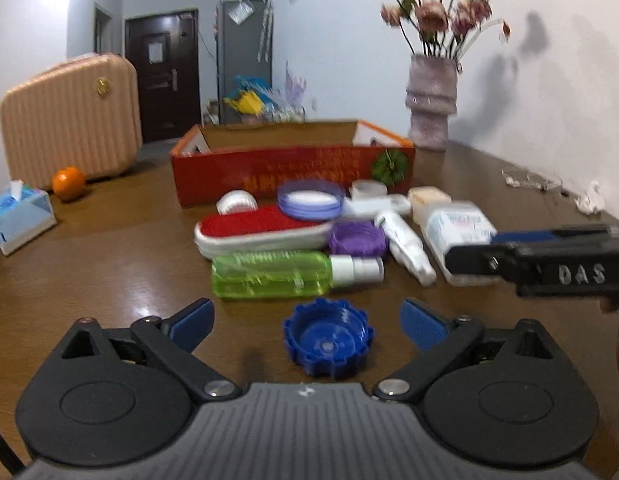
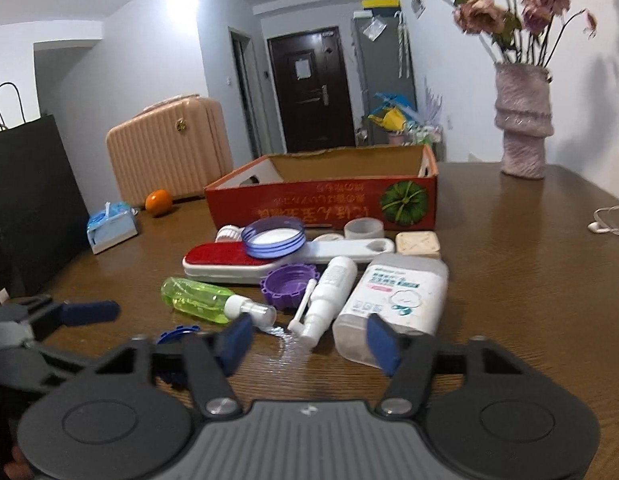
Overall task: Organize rigid objects
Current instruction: 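Grasp the blue cap with the left tool while the right tool grasps the white tube, then carry both items into the cardboard box and open both tools to release them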
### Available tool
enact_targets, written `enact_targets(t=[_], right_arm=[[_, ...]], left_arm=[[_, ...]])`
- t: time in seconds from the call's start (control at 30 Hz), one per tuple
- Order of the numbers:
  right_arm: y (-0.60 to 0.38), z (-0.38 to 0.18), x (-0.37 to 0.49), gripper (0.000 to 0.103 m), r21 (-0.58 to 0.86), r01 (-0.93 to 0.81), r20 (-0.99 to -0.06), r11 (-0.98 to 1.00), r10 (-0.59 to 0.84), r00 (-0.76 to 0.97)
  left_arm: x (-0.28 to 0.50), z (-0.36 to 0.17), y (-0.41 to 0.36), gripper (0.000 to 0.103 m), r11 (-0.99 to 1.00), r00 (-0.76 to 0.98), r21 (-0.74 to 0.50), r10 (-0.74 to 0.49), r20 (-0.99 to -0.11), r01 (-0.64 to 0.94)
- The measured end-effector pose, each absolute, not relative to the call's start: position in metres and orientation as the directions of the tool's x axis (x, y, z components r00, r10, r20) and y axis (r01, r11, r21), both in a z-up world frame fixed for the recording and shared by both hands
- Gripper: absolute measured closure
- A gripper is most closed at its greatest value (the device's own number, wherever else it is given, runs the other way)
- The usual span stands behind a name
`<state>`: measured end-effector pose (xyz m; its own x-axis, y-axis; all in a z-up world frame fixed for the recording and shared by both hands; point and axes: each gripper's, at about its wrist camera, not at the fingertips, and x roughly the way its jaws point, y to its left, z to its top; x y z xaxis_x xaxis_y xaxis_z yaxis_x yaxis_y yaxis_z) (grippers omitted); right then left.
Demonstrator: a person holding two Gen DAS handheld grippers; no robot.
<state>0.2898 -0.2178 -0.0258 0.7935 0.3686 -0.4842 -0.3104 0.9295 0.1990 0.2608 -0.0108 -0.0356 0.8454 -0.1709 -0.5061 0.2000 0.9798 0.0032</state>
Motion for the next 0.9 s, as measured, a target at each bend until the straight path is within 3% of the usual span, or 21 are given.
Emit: enact_targets(t=[0.07,0.27,0.4,0.6,0.9], right_arm=[[-0.216,-0.028,0.295,0.054,0.184,-0.301,-0.489,0.936,0.352,0.798],[-0.204,-0.024,0.314,0.054,0.227,-0.346,-0.469,0.91,0.413,0.781],[-0.187,-0.027,0.335,0.054,0.199,-0.305,-0.487,0.931,0.364,0.794],[-0.184,-0.031,0.343,0.056,0.016,-0.23,-0.532,0.973,0.204,0.822],[-0.177,-0.039,0.349,0.061,0.025,-0.286,-0.591,0.958,0.245,0.768]], left_arm=[[0.265,-0.041,-0.014,0.023,0.978,0.83,0.002,-0.176,-0.529,0.209],[0.279,-0.047,-0.02,0.047,0.974,0.792,-0.012,-0.191,-0.58,0.227],[0.285,-0.049,-0.016,0.048,0.978,0.776,-0.036,-0.187,-0.602,0.208],[0.284,-0.045,-0.003,0.048,0.988,0.794,-0.032,-0.143,-0.591,0.154],[0.283,-0.048,-0.002,0.047,0.989,0.792,-0.011,-0.126,-0.598,0.149]])
